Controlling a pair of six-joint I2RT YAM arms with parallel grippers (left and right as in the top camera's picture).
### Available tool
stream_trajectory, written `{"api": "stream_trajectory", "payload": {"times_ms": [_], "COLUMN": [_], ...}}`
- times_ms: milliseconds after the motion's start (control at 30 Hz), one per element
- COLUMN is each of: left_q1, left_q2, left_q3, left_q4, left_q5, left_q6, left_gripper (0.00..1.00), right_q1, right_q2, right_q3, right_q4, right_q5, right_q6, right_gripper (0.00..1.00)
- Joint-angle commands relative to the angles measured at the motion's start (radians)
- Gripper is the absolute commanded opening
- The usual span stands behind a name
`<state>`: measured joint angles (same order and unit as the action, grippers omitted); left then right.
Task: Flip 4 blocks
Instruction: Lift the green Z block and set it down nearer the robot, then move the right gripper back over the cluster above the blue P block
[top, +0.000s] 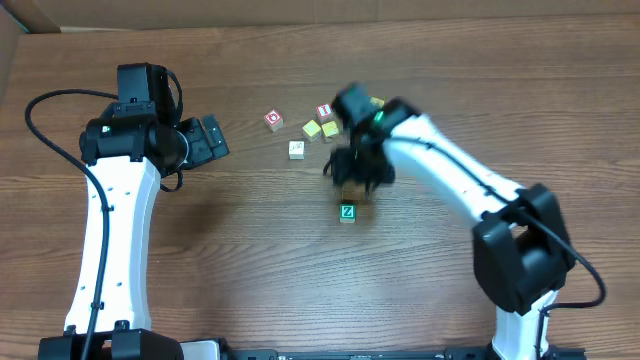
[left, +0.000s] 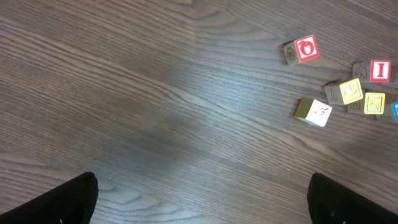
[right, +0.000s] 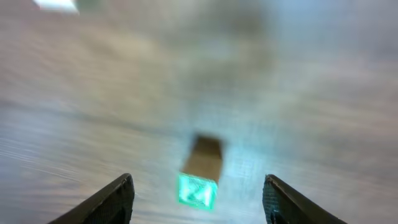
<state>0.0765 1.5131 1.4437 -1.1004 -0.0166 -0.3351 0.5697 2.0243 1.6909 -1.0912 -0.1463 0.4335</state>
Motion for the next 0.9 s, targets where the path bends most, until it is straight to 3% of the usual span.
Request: {"api": "stream_trajectory", "payload": {"times_ms": [0,300,600,700,867], "left_q1": [0.002,0.002,0.002,0.002,0.002], "left_q2": [0.008,0.008,0.008,0.008,0.008], "left_q3": [0.011,0.011,0.011,0.011,0.011], "left_q4": [-0.002,-0.002,-0.002,-0.002,-0.002], "left_q5": [-0.010,-0.010,-0.010,-0.010,-0.010], "left_q6": [-0.009,-0.009,-0.009,-0.009,-0.009], "left_gripper": [1.00,1.00,1.00,1.00,1.00], "right_q1": [-0.043,-0.054,-0.055,-0.055,-0.055], "right_q2": [-0.022,-0.002,0.075,0.112,0.166], "right_q3": [0.111,0.071,0.029,0.029,0.029], "right_q4": [0.006,0.227,0.328,0.356,0.408], "right_q5": [0.014,0.172,0.172,0.175,0.184], "right_q6": [-0.152,-0.208,-0.312,-0.332,-0.334], "right_gripper": [0.68,0.64,0.58,0.46,0.45]}}
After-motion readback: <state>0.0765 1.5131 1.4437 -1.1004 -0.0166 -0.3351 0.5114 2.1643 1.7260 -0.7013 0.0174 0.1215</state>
